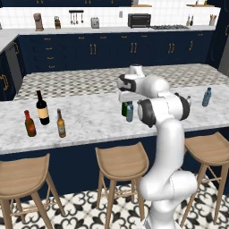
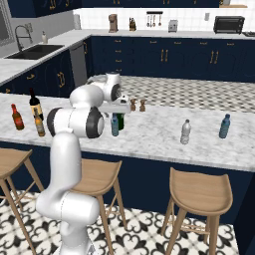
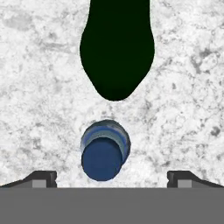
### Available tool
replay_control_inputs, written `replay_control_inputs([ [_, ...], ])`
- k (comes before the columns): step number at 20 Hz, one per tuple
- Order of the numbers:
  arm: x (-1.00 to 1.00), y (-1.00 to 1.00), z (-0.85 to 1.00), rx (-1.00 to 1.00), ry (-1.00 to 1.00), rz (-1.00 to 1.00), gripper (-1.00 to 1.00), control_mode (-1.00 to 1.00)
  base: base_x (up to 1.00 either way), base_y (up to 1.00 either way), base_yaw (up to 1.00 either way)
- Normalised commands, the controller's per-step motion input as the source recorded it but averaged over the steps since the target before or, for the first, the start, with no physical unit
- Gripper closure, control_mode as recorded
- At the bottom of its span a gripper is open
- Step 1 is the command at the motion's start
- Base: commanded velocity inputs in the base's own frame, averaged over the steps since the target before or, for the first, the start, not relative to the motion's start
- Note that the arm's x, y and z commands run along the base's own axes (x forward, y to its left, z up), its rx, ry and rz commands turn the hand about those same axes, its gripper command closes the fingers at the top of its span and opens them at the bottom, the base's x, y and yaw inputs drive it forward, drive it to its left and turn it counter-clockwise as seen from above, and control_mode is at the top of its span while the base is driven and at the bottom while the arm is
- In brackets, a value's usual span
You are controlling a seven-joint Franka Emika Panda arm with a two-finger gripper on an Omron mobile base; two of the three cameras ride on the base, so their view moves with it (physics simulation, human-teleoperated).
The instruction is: Move the plastic bottles in the middle to the plastics group, and the glass bottles in the middle to the glass group.
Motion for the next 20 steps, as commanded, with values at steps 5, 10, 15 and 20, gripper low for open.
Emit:
replay_control_inputs([
  [5, -0.12, 0.00, -0.05, 0.00, -0.04, -0.01, -1.00, -1.00, 0.00, 0.00, 0.00],
  [10, 0.15, 0.00, -0.09, 0.00, -0.05, 0.00, -1.00, -1.00, 0.00, 0.00, 0.00],
  [15, 0.17, 0.01, -0.10, 0.00, 0.00, 0.00, -1.00, -1.00, 0.00, 0.00, 0.00],
  [20, 0.03, 0.03, -0.15, 0.00, -0.03, 0.02, 1.00, -1.00, 0.00, 0.00, 0.00],
])
